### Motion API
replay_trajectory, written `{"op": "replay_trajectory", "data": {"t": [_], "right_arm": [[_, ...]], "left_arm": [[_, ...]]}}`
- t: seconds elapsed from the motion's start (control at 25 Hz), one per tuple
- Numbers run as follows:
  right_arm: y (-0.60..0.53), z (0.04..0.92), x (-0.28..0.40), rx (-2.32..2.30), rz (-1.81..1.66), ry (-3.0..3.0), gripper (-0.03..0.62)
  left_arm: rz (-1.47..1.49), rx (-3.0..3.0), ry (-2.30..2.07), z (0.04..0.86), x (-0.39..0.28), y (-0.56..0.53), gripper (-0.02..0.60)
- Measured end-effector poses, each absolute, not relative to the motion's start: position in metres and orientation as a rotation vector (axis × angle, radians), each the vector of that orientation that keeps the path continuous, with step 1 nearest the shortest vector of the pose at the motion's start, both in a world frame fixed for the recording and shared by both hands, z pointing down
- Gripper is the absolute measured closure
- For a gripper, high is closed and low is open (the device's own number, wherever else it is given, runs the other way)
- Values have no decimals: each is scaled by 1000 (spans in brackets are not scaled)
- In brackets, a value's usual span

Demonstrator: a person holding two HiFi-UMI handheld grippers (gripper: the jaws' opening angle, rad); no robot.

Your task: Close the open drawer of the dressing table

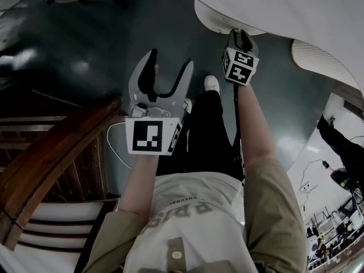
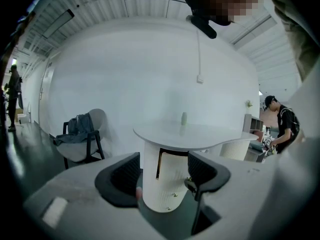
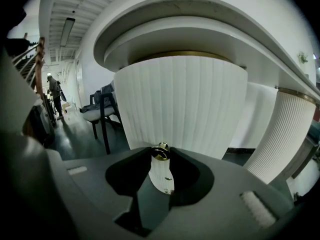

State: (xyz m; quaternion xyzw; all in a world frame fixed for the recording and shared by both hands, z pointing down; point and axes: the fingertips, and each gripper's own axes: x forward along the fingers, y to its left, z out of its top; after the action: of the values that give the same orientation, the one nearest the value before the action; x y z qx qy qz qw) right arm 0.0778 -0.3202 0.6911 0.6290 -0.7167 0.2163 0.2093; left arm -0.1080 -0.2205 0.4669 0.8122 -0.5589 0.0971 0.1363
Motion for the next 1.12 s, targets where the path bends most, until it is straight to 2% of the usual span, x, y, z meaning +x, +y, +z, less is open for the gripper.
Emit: {"op": "replay_trajectory", "data": {"t": [1.12], "right_arm": [[-364, 692, 85, 1758, 592, -1998, 476]], "left_arm": [[328, 2306, -1629, 482, -94, -244, 268]]}}
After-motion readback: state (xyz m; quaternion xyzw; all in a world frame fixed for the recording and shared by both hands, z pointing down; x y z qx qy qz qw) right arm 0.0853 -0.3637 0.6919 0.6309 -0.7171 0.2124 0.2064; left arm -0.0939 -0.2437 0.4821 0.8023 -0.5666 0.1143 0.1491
